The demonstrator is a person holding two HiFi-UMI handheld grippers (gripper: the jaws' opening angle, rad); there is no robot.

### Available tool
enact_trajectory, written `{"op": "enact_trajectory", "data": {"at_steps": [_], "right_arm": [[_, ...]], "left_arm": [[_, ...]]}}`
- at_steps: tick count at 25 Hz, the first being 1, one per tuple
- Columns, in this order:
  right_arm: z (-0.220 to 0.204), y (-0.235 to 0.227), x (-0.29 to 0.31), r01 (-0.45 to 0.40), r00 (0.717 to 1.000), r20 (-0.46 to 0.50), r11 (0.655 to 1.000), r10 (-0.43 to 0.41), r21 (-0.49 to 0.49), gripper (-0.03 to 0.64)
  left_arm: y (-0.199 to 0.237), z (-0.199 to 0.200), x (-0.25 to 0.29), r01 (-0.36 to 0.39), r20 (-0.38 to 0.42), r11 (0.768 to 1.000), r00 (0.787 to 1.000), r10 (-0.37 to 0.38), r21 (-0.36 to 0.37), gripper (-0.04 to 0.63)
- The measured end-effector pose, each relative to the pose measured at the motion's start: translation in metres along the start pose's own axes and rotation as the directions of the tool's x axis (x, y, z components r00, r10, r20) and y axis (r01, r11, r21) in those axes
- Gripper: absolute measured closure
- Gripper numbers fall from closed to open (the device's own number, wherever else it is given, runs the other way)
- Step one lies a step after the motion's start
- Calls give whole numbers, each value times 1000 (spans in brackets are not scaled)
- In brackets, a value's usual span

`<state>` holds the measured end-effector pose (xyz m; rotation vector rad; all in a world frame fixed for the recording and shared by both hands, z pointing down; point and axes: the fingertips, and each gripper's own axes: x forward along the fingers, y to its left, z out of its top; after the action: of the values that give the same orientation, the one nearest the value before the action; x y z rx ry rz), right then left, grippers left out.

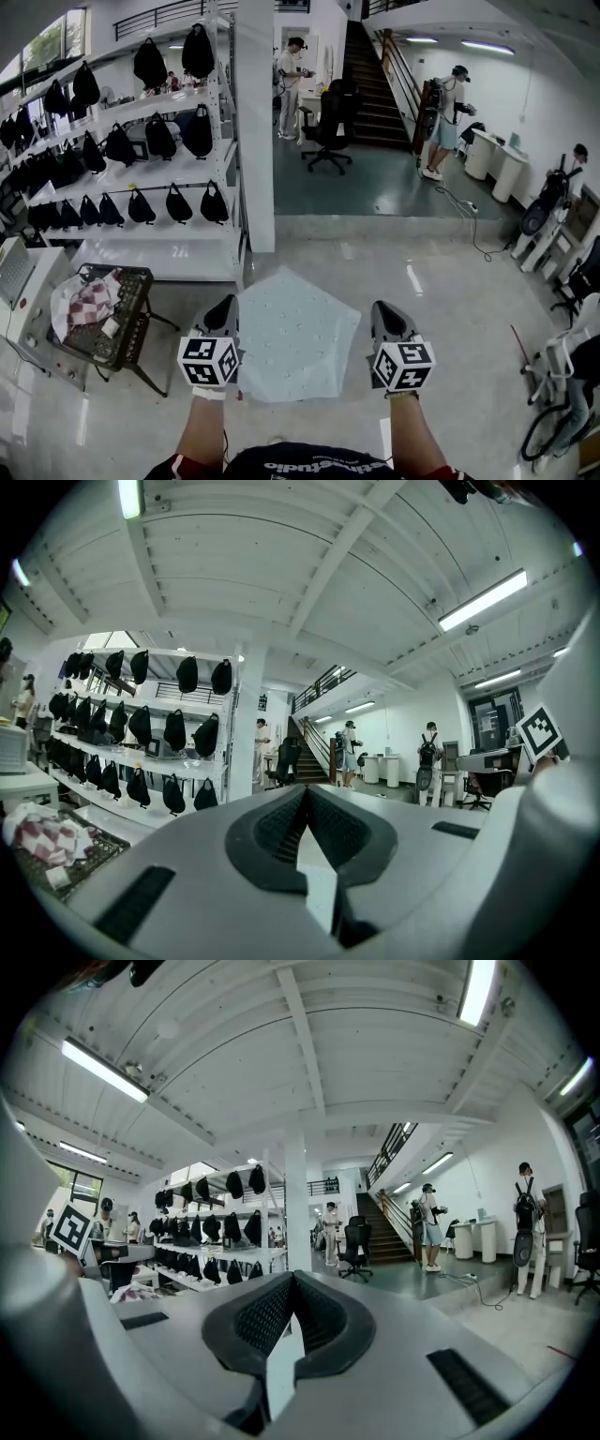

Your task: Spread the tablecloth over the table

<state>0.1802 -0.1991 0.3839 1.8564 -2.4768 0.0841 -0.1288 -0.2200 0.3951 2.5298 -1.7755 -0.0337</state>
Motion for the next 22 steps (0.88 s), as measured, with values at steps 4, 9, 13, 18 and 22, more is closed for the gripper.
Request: {"op": "enact_trajectory", "data": {"at_steps": [4, 9, 13, 18, 22], "right_arm": [[-1, 3, 0, -3, 1000, 1, 1000, 3, -9, 591], [1, 2, -1, -4, 1000, -2, 1000, 4, -9, 591], [1, 1, -2, -6, 1000, -1, 1000, 6, -8, 591], [2, -1, -4, -1, 1000, 1, 1000, 1, -14, 591], [7, -6, -5, -2, 1000, 3, 1000, 2, -18, 591]], "left_arm": [[1, -2, -2, 0, -2, 1000, 1000, 0, -8, 578], [-2, -5, 0, 11, -21, 1000, 1000, -11, -3, 577], [-5, -3, -1, 11, -20, 1000, 1000, -11, 8, 577], [-7, -3, -1, 12, -19, 1000, 1000, -12, 16, 577], [-12, -1, 2, 13, -24, 1000, 1000, -13, 16, 577]]}}
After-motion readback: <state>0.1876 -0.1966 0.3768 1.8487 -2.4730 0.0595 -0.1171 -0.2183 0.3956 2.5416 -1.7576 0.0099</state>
